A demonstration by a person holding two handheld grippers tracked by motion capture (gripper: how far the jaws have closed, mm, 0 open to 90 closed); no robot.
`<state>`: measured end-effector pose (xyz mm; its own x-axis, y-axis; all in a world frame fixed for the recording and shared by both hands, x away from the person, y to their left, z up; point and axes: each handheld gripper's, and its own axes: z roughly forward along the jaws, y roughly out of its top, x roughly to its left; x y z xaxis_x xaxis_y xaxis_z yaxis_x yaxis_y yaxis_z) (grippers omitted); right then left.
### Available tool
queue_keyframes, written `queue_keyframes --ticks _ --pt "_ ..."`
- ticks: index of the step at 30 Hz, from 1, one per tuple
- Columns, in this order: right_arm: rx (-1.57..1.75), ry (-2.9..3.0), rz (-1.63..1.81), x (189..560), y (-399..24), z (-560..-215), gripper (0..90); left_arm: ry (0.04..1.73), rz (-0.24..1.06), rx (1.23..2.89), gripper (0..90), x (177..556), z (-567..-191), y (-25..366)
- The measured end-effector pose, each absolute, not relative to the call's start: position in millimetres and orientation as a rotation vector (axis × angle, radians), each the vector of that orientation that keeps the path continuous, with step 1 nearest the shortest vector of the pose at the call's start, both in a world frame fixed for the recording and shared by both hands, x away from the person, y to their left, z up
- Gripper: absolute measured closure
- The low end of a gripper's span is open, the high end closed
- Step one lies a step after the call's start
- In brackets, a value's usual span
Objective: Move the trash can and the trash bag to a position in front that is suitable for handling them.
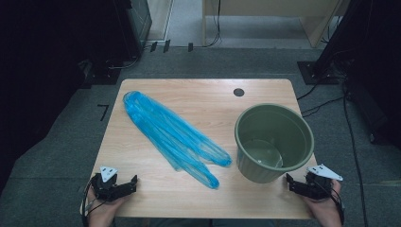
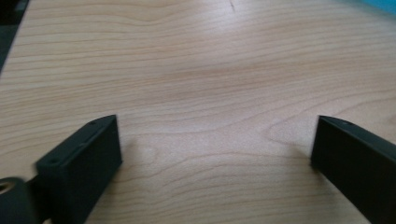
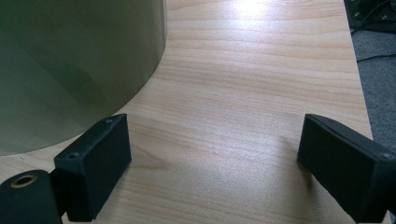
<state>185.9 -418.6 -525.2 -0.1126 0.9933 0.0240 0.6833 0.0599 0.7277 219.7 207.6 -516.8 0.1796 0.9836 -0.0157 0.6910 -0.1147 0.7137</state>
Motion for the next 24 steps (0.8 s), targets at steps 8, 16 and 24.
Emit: queue_keyframes --ticks 8,16,24 --pt "1.670 1.852 0.824 186.8 -418.5 -525.2 9.4 1.388 0.594 1.838 6.8 227.0 -503.5 175.9" --pt "1.666 1.854 0.824 187.4 -418.6 -525.2 9.4 1.348 0.578 1.867 6.8 250.2 -496.6 134.6" --pt "1.663 1.856 0.826 187.8 -418.5 -525.2 9.6 1.244 0.515 1.853 6.9 273.9 -479.4 73.2"
